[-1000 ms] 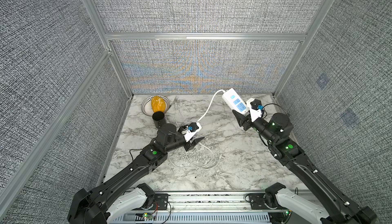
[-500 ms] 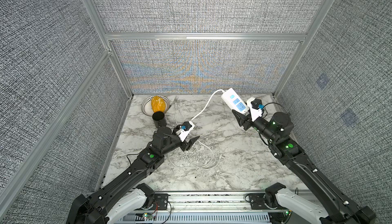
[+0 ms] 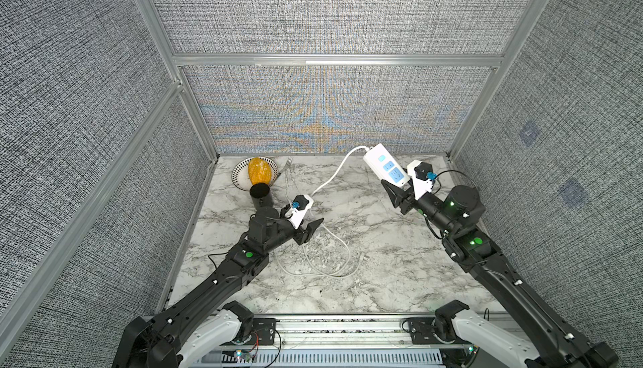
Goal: Wrap the cord around the power strip
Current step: Adjust the power cord, then wrap the power cord around the power strip.
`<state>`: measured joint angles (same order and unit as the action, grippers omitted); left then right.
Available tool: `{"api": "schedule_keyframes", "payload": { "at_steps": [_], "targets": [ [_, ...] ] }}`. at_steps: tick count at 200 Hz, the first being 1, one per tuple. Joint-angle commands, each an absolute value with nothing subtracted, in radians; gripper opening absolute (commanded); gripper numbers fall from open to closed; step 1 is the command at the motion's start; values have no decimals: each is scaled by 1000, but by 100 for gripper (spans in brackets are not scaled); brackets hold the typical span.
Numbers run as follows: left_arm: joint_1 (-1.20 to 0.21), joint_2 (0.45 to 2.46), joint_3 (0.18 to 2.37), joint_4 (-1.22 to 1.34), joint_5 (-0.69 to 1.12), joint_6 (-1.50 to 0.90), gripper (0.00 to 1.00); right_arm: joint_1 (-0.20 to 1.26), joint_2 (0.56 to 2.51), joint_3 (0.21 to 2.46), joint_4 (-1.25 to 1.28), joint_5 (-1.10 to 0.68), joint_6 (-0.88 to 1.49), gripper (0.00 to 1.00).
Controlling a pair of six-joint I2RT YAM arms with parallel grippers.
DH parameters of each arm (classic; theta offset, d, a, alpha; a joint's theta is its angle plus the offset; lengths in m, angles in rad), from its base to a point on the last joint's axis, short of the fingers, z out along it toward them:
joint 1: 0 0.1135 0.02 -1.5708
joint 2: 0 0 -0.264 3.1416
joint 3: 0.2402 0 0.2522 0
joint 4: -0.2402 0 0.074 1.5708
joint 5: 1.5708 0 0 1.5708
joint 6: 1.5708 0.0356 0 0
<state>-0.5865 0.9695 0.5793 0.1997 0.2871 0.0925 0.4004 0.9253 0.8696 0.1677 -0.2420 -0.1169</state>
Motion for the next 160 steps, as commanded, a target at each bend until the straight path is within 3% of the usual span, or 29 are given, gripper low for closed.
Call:
{"api": "schedule_keyframes", "payload": {
  "at_steps": [1,71,134,149,160],
  "targets": [
    [-580,961,573,249,283,69,65,402,926,874,223,-251,-97,0],
    [-563,1040,556,350,275,35,56,402,908,870,248,-262,-69,0],
    [-554,1179,577,507,264,-14,58,402,904,864,248,-272,-57,0],
    [-554,1210,584,537,297,-25,54,402,899,862,255,-263,-54,0],
    [-554,1223,585,551,321,-36,45,402,897,862,256,-251,-51,0]
  ]
}}
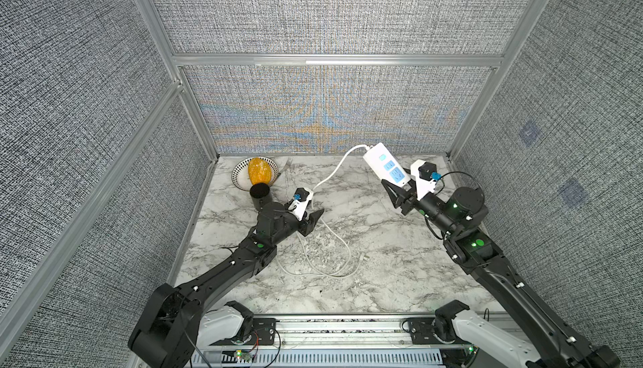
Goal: Wrap the cord around the power strip
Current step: Wrap the power cord around the power strip.
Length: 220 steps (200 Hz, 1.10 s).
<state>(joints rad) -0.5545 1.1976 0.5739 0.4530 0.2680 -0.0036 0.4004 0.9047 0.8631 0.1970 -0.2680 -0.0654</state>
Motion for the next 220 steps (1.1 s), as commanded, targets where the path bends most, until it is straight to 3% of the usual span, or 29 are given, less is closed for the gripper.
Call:
{"api": "schedule_keyframes", "payload": {
  "at_steps": [1,32,59,104,164,220],
  "targets": [
    [-554,1224,585,553,322,-36,45,402,897,862,257,-250,-51,0],
    [-554,1217,564,586,341,-41,12,402,905,865,257,-223,-45,0],
    [-554,1179,609,474,365,11,0,402,926,866,242,-219,-47,0],
    [-559,1125,769,133,458,162,0,396,992,909,154,-99,-51,0],
    [-644,1107,1089,-427,393,446,0,368,1131,973,33,23,-52,0],
    [-754,1272,1414,-791,314,645,0,356,1241,1017,-22,19,-105,0]
  ]
}}
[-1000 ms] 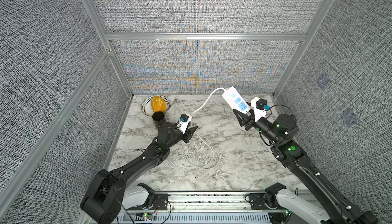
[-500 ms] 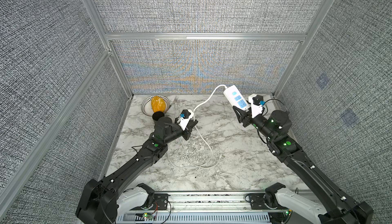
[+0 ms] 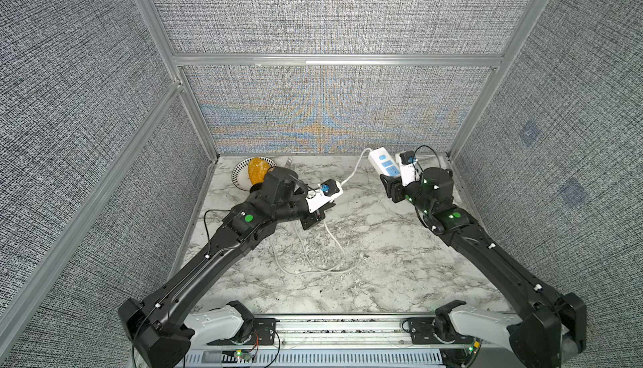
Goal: Wrap the cord around the power strip
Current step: Wrap the power cord around the power strip.
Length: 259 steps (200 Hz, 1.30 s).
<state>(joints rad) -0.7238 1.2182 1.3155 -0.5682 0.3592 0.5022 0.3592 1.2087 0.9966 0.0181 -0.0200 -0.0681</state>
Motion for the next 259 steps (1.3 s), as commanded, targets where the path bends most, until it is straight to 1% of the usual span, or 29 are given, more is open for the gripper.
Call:
{"api": "schedule_keyframes", "payload": {
  "at_steps": [1,47,83,117,154,158,175,205,230,259],
  "targets": [
    [-755,1275,1419,-794,312,648,0,356,1242,1018,-25,17,-107,0],
    [-762,1378,1615,-913,227,800,0,366,1264,975,-105,-108,-193,0],
    [-764,1463,1738,-985,224,874,0,392,1229,891,-95,-209,-258,0],
    [-764,1508,1802,-990,216,922,0,418,1234,860,-120,-354,-319,0],
    [-765,1541,1852,-988,147,982,0,427,1228,808,-56,-478,-321,0],
    [-765,1547,1860,-990,141,989,0,427,1227,776,-49,-495,-322,0],
    [-765,1567,1891,-1008,113,1013,0,429,1227,746,-19,-519,-323,0],
    [-764,1598,1930,-1018,72,1050,0,435,1169,654,70,-635,-402,0],
    [-764,1632,1982,-1042,49,1069,0,436,1080,570,172,-647,-412,0],
    [-762,1661,2043,-1069,23,1093,0,434,1010,536,184,-539,-409,0]
  ]
}}
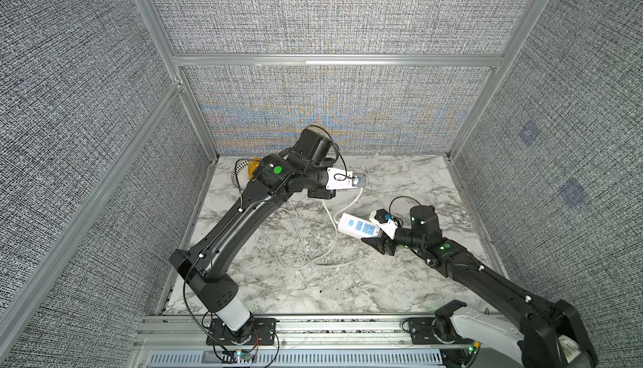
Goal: Wrap the cord around the power strip
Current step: Wrap the power cord around the power strip.
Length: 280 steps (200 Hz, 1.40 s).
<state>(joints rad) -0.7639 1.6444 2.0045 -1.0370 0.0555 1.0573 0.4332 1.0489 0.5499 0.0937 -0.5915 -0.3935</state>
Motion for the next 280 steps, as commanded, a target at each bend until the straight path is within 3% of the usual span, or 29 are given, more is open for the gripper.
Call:
{"api": "schedule_keyframes", "payload": {
  "at_steps": [1,71,132,201,280],
  "targets": [
    [-762,1661,2044,-1069,22,1093,0,433,1007,536,183,-537,-409,0],
    [-761,1726,2163,-1093,20,1120,0,430,882,430,334,-687,-421,0],
    [-761,1799,2194,-1079,223,1058,0,463,876,378,553,-807,-379,0],
    [-754,1812,2117,-1032,393,956,0,502,786,296,895,-620,-302,0],
    [-692,1750,1918,-815,723,726,0,520,755,231,1113,-449,-256,0]
  ]
}}
